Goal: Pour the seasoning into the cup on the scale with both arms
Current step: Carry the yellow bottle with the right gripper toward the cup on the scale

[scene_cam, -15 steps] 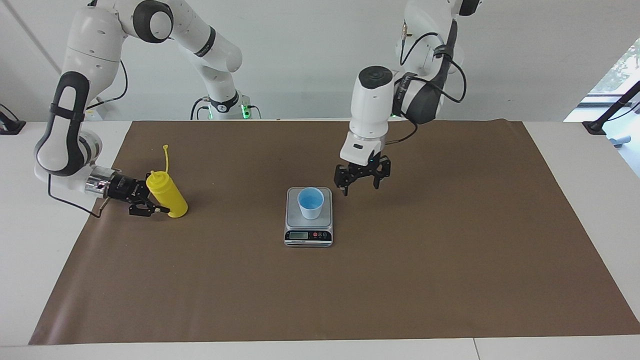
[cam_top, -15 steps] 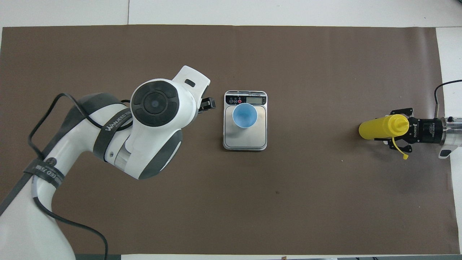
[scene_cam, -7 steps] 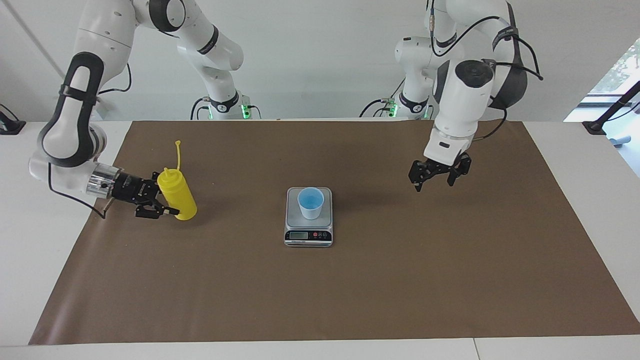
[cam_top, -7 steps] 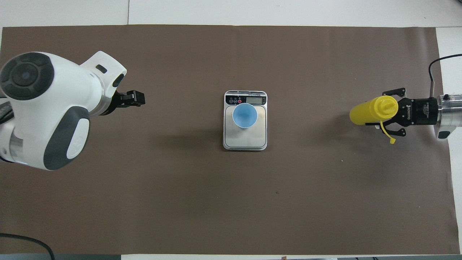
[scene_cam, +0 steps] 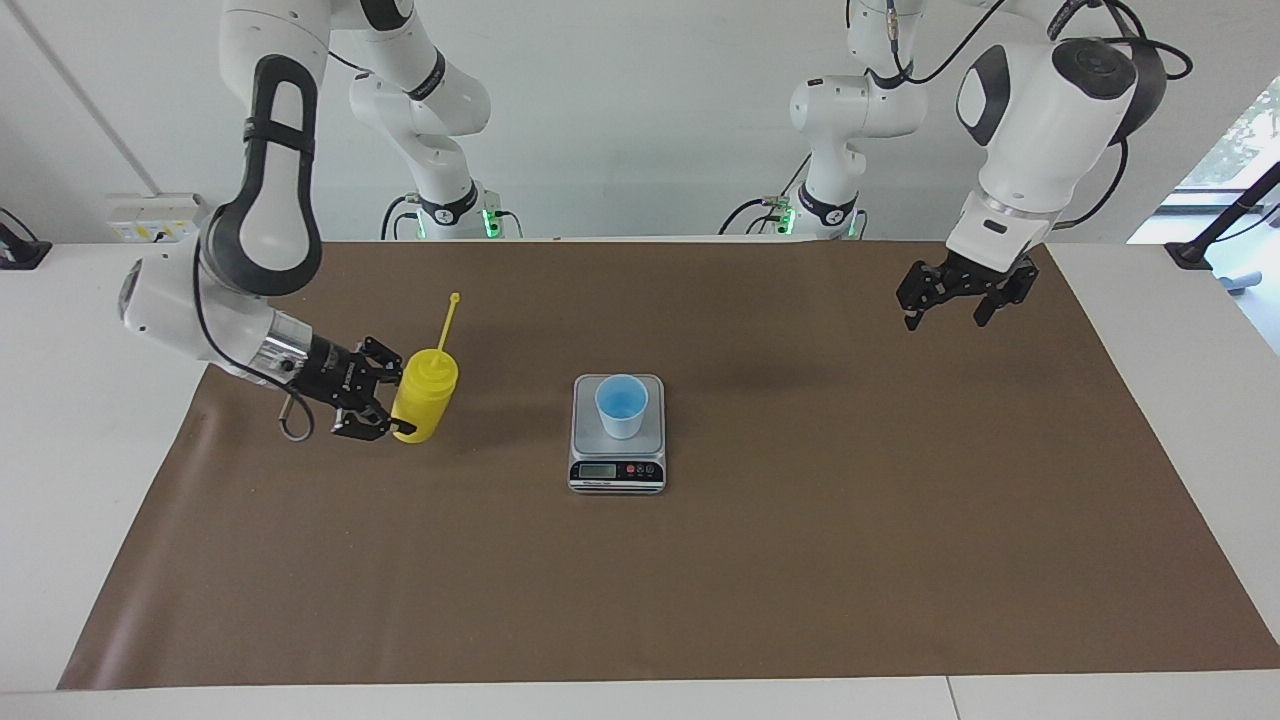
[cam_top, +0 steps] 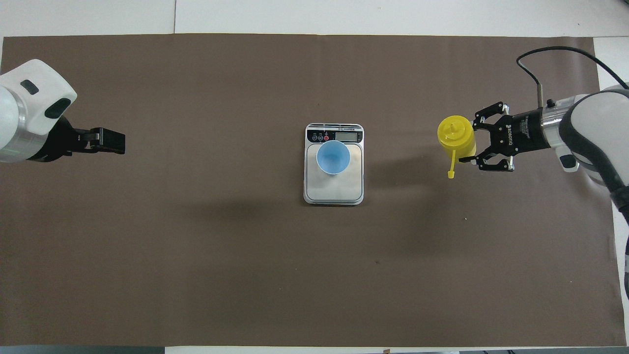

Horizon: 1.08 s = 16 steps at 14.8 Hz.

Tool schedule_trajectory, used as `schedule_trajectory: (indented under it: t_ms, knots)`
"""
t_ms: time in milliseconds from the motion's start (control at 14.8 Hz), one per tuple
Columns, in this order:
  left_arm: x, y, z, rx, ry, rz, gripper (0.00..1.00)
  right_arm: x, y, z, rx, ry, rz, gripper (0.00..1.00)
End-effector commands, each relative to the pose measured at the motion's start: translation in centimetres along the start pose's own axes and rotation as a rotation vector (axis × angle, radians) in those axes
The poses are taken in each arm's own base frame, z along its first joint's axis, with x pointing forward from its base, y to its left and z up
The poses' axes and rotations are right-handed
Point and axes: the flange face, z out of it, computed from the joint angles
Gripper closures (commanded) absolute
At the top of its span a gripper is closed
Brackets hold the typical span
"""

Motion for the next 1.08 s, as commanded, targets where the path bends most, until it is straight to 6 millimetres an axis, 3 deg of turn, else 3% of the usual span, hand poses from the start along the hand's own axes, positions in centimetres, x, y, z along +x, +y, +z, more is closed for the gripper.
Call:
schedule_trajectory:
  t_ms: [0,135,339,813,1016]
  knots:
    - [0.0,-1.3,-2.0,-0.017,-0.025,0.025,0.0,-4.6,-0.1,1.8,-0.001,0.16,0.022,1.0]
    - [-0.2,-2.3,-2.7,-0.023,-0.045,0.021,0.0,-8.3,-0.2,3.6,-0.018,0.299,-0.003,1.0]
    - [-0.9,-3.4,-2.8,-0.045,-0.078,0.007,0.0,-12.0,0.4,5.8,-0.03,0.444,-0.077,1.0]
    - [-1.2,-4.1,-3.1,-0.049,-0.073,0.019,0.0,-15.6,1.3,8.5,-0.02,0.637,-0.175,1.0]
    - [-1.1,-4.0,-3.6,-0.066,-0.079,0.018,0.0,-17.5,-0.3,9.3,-0.028,0.733,-0.152,1.0]
